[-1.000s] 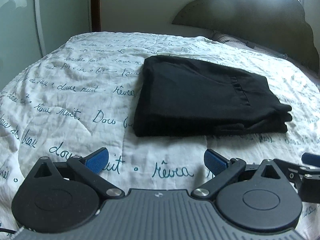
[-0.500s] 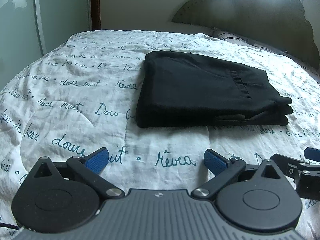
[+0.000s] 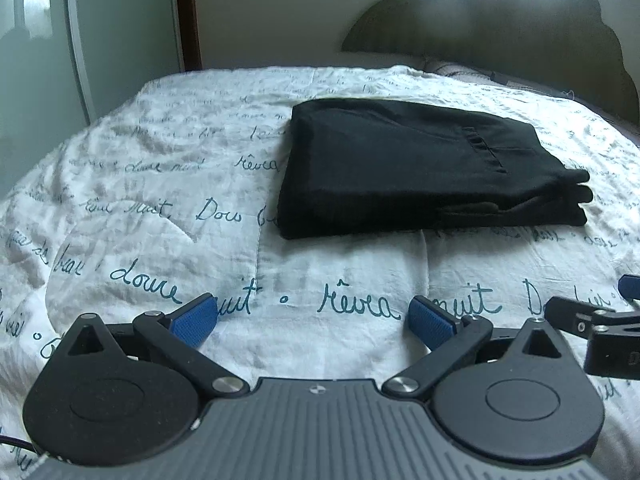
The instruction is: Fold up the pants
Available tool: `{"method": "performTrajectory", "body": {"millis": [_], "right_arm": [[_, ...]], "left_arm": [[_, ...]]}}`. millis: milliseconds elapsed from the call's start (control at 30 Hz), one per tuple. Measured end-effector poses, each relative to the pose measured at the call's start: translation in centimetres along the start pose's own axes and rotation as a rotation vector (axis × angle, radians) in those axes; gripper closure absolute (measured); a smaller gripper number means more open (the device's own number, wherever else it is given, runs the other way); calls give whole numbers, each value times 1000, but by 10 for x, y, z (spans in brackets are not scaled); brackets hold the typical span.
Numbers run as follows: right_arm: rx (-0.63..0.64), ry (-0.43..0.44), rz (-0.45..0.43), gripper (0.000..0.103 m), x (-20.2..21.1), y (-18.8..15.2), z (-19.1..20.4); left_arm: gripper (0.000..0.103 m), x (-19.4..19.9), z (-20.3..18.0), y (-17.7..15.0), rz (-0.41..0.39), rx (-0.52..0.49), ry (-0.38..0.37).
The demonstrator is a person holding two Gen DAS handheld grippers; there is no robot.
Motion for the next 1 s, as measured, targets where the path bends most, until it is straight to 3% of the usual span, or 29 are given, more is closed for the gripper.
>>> {"method": "performTrajectory", "body": {"millis": [367, 733, 1000], "right_arm": [[2, -9, -60, 0, 2, -10, 1], [7, -54, -70, 0, 0, -11, 4], [-14, -21, -60, 0, -2, -11, 1]], "left_arm": [[0, 3, -7, -3, -47, -42, 48], [0, 2, -3, -4, -43, -5, 19], [0, 2, -1, -5, -40, 18, 5]]}}
Point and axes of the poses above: each gripper's, at about its wrist camera, not at the fingertips, and x roughly against the way its jaws point, z to its left, y to its top, the point moved 7 cm from there along -x, roughly the way its jaws point, and after that the axes turned 5 degrees about -z, right-handed, at the moved point
